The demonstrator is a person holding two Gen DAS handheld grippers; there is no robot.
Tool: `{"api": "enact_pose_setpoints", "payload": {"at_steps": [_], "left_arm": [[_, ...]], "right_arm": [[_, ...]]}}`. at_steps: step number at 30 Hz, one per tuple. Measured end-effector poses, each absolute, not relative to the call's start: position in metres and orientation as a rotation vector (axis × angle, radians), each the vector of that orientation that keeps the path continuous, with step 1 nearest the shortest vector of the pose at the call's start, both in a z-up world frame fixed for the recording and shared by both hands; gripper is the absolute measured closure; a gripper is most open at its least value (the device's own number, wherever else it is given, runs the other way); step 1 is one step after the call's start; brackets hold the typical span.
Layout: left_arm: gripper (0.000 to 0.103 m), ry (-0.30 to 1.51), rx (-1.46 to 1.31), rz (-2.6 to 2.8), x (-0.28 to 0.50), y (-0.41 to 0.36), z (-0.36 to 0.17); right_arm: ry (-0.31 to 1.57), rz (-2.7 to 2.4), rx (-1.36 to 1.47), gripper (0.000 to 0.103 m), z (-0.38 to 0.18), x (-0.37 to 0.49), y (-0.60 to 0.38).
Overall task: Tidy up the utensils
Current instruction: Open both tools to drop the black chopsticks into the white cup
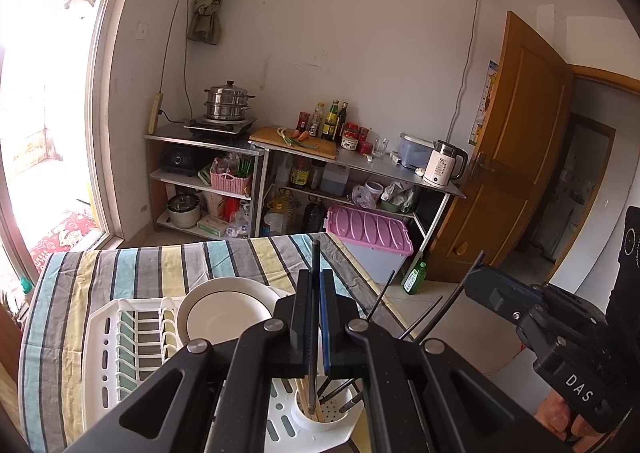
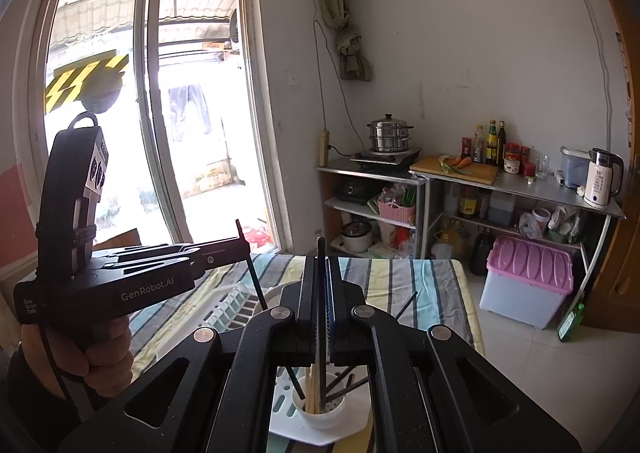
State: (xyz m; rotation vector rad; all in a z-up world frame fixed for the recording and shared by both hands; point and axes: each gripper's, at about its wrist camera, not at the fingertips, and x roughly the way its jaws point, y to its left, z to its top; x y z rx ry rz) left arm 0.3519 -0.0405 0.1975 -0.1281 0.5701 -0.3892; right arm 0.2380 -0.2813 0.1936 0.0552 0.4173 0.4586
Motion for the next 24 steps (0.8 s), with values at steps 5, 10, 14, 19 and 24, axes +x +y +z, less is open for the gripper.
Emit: {"api": "enact_pose_setpoints", "payload": {"at_steps": [5, 10, 14, 19, 24], "left_arm": [[0.100, 0.614, -0.127, -0.379, 0.361, -0.040, 0.176], [0.100, 0.642, -0.130, -0.365, 0.368, -0.038, 0.159], [0.100, 0.642, -0.133, -0.360, 0.369, -0.036, 0.155], [0.100, 0.668, -0.129, -0.350, 0.374, -0.037, 0.148], [0.100, 0.668, -0.125, -0.336, 0.379, -0.038, 0.141]], "right_arm": [[0.459, 0.454, 0.066, 0.100, 0.176, 0.248, -0.283], [0.491, 0.444, 0.075, 0.100, 0.162, 0.256, -0.287], [0.514, 0.436, 0.081, 0.100, 0.154, 0.260, -0.290], [0.518, 0.420, 0.087, 0.100, 0.151, 0.265, -0.294], [0.530, 0.409, 0.093, 0.100, 0.150, 0.267, -0.298]]}}
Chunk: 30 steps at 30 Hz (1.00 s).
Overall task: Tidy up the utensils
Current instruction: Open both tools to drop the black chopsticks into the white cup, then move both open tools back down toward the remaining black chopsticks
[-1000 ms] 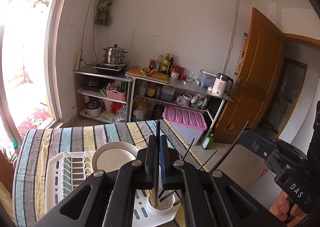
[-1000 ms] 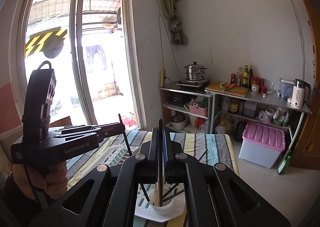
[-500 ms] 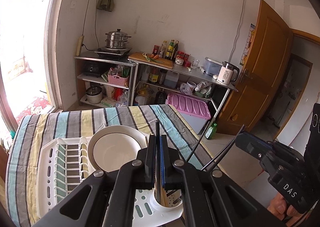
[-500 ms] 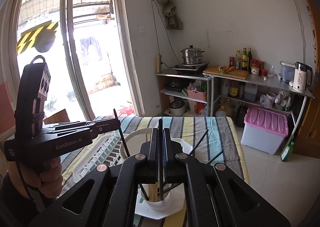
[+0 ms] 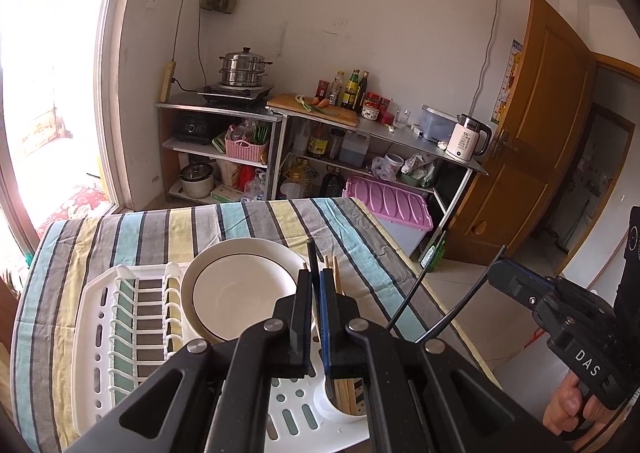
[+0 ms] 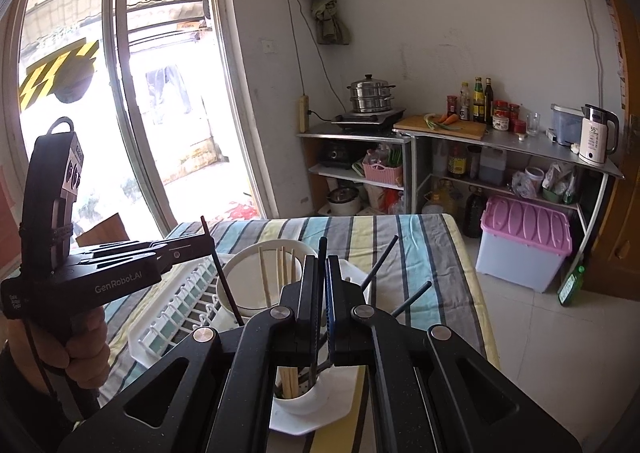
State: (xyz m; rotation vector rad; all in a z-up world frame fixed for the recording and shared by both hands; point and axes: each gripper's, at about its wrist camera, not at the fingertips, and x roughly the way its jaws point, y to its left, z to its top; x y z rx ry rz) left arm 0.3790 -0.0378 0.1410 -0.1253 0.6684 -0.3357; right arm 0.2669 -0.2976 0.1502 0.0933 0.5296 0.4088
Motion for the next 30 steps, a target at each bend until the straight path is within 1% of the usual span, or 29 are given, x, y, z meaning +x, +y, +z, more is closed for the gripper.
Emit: {"api": "enact_pose_setpoints", "payload": {"at_steps": [6, 10, 14, 22, 30], "left_arm": [[0.099, 0.661, -0.119, -0.324, 0.378, -0.036, 0.141], [0.099, 0.646, -0.102, -0.308, 0.371, -0.035, 0.142], [0.098, 0.630, -0.096, -0.297, 0.356, -0.032, 0.144], [0.098, 0.595, -0.090, -0.285, 0.298, -0.025, 0.138], [0.098, 0.587, -0.071, -0.292, 0.219, -0.026, 0.114]], "right_arm": [[0.550, 0.413, 0.103, 0.100, 0.150, 0.268, -0.301], [0.545, 0.413, 0.099, 0.094, 0.149, 0.260, -0.300], [0.537, 0.412, 0.105, 0.092, 0.150, 0.251, -0.305], [0.518, 0.424, 0.103, 0.092, 0.148, 0.210, -0.309], [0.515, 0.429, 0.094, 0.091, 0.129, 0.151, -0.316]]}}
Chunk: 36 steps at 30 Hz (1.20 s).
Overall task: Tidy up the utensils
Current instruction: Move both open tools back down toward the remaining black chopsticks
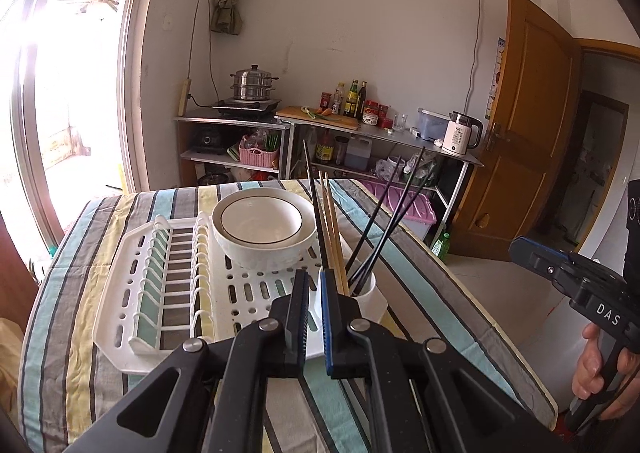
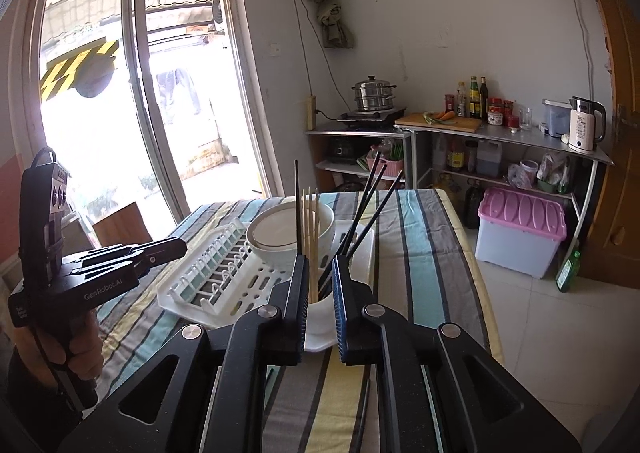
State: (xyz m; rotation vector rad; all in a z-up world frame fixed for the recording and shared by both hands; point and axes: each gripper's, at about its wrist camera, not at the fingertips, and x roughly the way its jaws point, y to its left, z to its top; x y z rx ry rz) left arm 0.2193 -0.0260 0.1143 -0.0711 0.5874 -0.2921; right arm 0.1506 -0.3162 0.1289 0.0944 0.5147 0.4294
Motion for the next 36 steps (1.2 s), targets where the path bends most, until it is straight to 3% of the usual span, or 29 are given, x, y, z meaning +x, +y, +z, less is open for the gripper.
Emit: {"api": "enact_pose_setpoints", "payload": {"at_steps": [18, 29, 36], "left_arm": [[0.098, 0.665, -0.072, -0.278, 0.121, -0.036, 0.046], [0.097, 0.731, -0.063, -0.281, 0.135, -0.045, 0.024], [0.089, 0.801, -0.052, -0.294, 0.162, -0.057, 0.012]], "right_arm": [[0.579, 0.410, 0.065, 0.091, 0.074, 0.071, -0.327], [0.643, 0.384, 0.058, 0.090, 0.048, 0.083, -0.332], [0.715, 0.372, 0.043, 0.089, 0.028, 0.108, -0.333]]}}
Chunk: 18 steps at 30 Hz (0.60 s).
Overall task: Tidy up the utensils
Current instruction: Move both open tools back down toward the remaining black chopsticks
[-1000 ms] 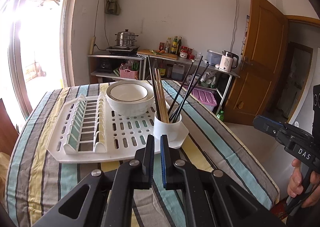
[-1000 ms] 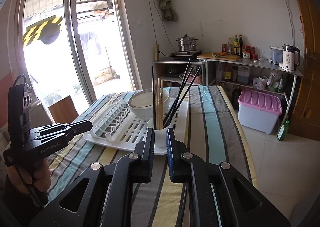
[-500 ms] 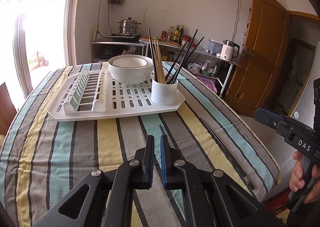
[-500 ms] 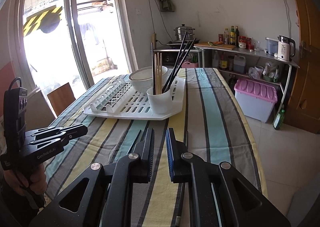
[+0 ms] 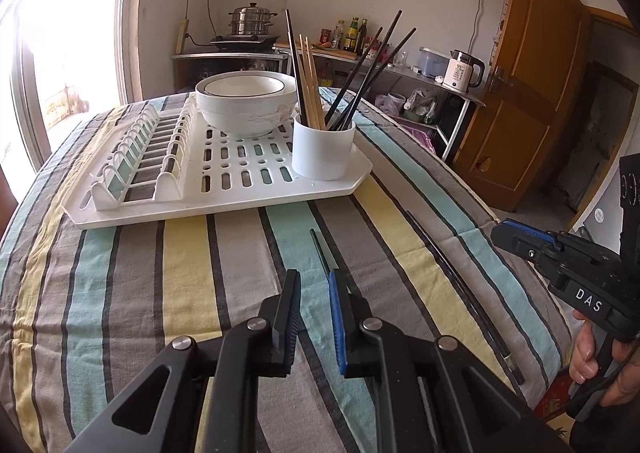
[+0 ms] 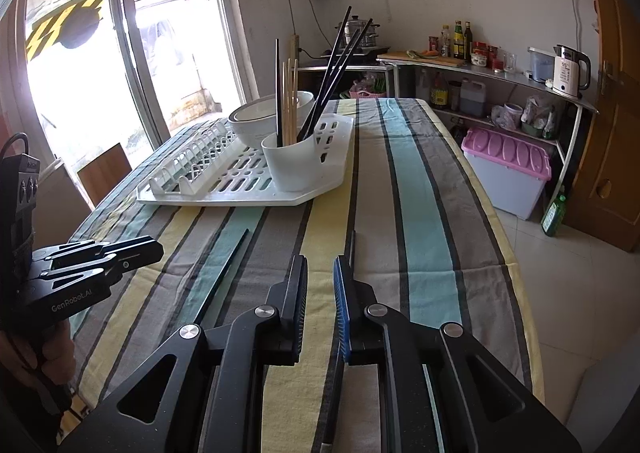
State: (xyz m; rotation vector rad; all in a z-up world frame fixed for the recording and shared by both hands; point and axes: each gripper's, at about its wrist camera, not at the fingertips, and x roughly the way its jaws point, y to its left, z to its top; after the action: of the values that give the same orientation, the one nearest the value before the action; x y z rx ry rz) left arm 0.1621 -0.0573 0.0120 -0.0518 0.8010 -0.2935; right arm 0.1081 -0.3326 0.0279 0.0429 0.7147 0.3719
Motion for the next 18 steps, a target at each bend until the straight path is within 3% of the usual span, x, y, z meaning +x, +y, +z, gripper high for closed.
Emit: {"api": "enact_pose_setpoints", "payload": {"at_steps": [18], "left_arm": [[0.087, 0.975, -0.035, -0.287, 0.229, -0.086, -0.030]], "right_arm": [[0.872, 0.369, -0.022, 0.089, -0.011, 0.173, -0.319]]}}
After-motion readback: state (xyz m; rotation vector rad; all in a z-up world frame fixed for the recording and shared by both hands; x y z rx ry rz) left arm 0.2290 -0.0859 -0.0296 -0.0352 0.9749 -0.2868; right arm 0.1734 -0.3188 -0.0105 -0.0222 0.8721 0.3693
